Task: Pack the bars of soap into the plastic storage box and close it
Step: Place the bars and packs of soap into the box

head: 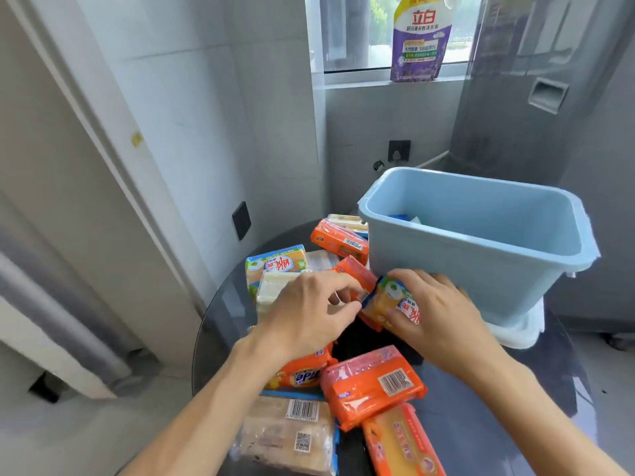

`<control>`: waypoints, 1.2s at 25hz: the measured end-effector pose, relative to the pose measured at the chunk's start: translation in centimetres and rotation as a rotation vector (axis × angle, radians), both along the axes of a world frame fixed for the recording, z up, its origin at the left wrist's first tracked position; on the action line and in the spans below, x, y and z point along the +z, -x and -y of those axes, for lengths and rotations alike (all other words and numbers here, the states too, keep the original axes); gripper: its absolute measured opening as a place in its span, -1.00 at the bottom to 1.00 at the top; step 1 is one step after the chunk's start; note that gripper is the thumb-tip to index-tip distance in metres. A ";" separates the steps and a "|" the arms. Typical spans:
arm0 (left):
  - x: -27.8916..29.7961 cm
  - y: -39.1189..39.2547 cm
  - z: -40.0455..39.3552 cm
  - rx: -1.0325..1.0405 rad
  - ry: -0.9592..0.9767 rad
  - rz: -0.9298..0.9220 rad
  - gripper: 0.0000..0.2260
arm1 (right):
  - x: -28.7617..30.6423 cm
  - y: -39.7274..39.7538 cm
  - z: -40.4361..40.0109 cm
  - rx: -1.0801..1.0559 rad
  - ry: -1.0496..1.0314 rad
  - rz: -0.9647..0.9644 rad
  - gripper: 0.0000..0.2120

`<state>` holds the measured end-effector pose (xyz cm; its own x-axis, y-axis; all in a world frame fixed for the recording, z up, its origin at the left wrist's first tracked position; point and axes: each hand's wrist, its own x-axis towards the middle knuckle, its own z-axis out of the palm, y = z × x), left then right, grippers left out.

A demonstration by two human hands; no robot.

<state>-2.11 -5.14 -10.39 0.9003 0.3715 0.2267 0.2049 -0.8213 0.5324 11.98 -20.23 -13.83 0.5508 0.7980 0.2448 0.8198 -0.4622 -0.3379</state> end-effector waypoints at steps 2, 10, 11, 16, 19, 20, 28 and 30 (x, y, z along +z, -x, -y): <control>-1.2 0.0 2.0 -0.092 -0.132 -0.198 -0.71 | -1.1 -0.7 -0.4 -0.050 0.113 -0.027 -0.50; -2.9 -1.6 4.4 -0.142 -0.011 -0.570 -0.32 | -3.3 -2.7 1.0 -0.113 0.084 -0.162 -0.30; -2.4 -1.6 4.3 -0.101 0.104 -0.510 -0.33 | -3.0 -2.7 1.0 -0.129 0.011 -0.215 -0.34; -0.1 0.2 1.2 0.069 1.041 -0.149 -0.50 | 0.1 -1.8 2.5 -0.114 -0.356 -0.627 -0.61; 0.3 1.3 -0.1 0.140 1.417 0.076 -0.46 | 2.0 -0.6 3.6 -0.024 -0.555 -0.961 -0.73; 0.6 1.4 -0.1 0.136 1.494 0.142 -0.46 | 2.6 -0.2 3.8 -0.008 -0.611 -1.056 -0.74; 8.4 -5.2 0.7 -0.037 1.383 0.223 -0.58 | 5.5 0.1 5.1 0.032 -0.842 -1.325 -0.42; 10.4 -9.6 0.4 0.016 1.215 0.246 -0.69 | 6.8 -0.2 5.2 0.046 -0.876 -1.254 -0.41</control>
